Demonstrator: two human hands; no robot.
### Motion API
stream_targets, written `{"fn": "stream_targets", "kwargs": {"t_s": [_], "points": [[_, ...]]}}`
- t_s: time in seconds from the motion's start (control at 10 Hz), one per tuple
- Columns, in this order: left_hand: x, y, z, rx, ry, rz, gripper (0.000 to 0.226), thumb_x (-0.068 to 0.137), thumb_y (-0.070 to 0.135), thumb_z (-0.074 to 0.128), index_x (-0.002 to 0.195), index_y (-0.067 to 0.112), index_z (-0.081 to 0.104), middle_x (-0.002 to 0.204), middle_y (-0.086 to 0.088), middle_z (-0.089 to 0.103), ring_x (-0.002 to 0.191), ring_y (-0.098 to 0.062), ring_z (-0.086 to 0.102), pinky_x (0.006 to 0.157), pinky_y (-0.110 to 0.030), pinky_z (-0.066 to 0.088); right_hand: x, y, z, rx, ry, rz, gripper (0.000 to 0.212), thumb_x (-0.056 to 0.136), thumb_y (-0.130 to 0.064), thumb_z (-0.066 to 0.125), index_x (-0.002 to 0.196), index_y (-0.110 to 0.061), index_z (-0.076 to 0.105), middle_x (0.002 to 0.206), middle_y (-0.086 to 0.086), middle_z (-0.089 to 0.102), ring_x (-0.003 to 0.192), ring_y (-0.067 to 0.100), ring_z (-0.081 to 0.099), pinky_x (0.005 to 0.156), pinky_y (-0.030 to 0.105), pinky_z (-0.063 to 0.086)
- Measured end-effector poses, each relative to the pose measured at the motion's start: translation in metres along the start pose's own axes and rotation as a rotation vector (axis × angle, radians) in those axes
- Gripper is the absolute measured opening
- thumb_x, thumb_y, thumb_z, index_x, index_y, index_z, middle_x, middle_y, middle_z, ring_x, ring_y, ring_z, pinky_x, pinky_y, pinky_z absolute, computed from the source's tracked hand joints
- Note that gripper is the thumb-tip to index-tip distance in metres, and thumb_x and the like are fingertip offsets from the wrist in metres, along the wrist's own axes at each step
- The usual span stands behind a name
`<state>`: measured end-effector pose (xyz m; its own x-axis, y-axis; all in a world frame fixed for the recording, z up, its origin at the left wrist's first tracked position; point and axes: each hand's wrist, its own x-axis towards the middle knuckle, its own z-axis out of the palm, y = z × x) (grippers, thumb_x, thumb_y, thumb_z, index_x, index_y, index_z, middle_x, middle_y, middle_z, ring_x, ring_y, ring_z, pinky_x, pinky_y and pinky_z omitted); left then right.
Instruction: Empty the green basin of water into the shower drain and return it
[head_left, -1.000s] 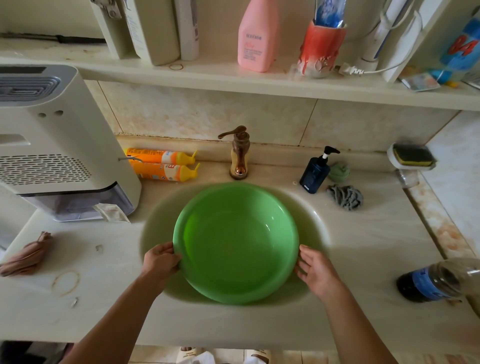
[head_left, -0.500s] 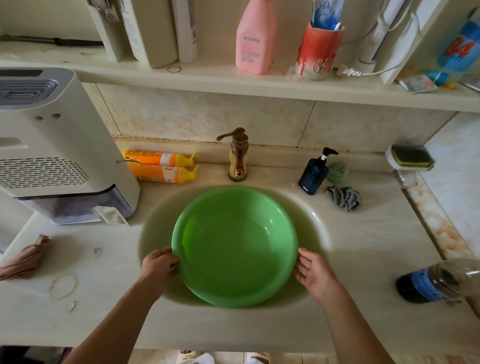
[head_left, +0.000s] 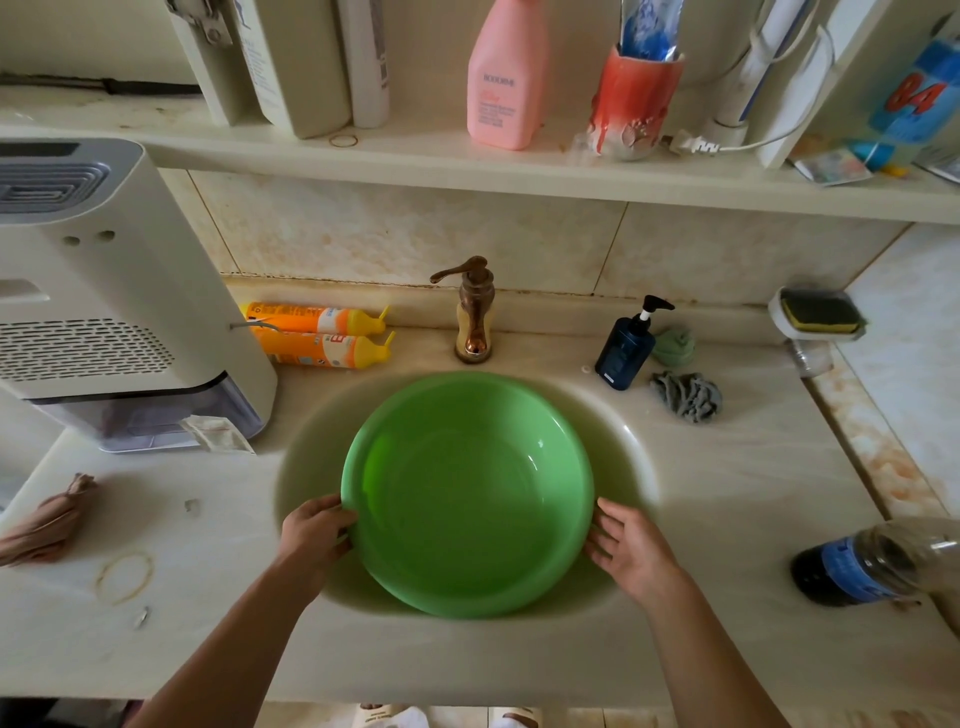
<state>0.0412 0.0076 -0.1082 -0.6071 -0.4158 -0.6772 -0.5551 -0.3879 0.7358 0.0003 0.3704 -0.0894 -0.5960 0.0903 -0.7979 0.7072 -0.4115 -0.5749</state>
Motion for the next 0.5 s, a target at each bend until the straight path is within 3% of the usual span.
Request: {"fn": "stream_targets", "kwargs": {"t_s": [0.1, 0.3, 0.4, 0.5], "points": [[0.001, 0.002, 0.0, 0.039, 0.0, 0.024, 0.036, 0.082, -0.008, 0.06, 0.115, 0.005, 0.061, 0.093, -0.015, 0.066, 0.079, -0.027, 0.062, 0.067, -0.035, 0.053, -0.004, -0.002, 0.0, -0.043, 0.007, -0.014, 0.04, 0.095, -0.017, 0.056, 0.135, -0.011, 0.054, 0.135, 0.007, 0.059, 0.118, 0.028, 0.056, 0.101, 0.046, 0.043], [0.006, 0.012, -0.004, 0.225, 0.057, 0.153, 0.038, 0.083, 0.0, 0.066, 0.121, 0.003, 0.059, 0.098, -0.014, 0.066, 0.083, -0.027, 0.062, 0.078, -0.042, 0.055, -0.012, -0.008, 0.006, -0.221, -0.006, -0.075, 0.018, 0.094, -0.02, 0.057, 0.112, -0.02, 0.062, 0.107, 0.001, 0.068, 0.096, 0.021, 0.061, 0.106, 0.047, 0.037], [0.006, 0.021, -0.005, 0.273, 0.06, 0.207, 0.043, 0.083, 0.003, 0.068, 0.124, 0.003, 0.056, 0.096, -0.014, 0.065, 0.083, -0.027, 0.06, 0.081, -0.042, 0.053, -0.014, -0.013, 0.009, -0.254, 0.026, -0.107, 0.037, 0.094, -0.023, 0.06, 0.13, -0.019, 0.056, 0.123, 0.004, 0.061, 0.113, 0.027, 0.057, 0.112, 0.05, 0.03], [0.002, 0.032, -0.004, 0.319, 0.097, 0.308, 0.043, 0.082, 0.002, 0.067, 0.124, 0.003, 0.057, 0.092, -0.012, 0.066, 0.075, -0.02, 0.059, 0.069, -0.028, 0.05, -0.014, -0.019, 0.007, -0.344, 0.081, -0.154, 0.049, 0.092, -0.028, 0.063, 0.139, -0.016, 0.053, 0.143, 0.007, 0.053, 0.133, 0.033, 0.047, 0.11, 0.052, 0.029]]}}
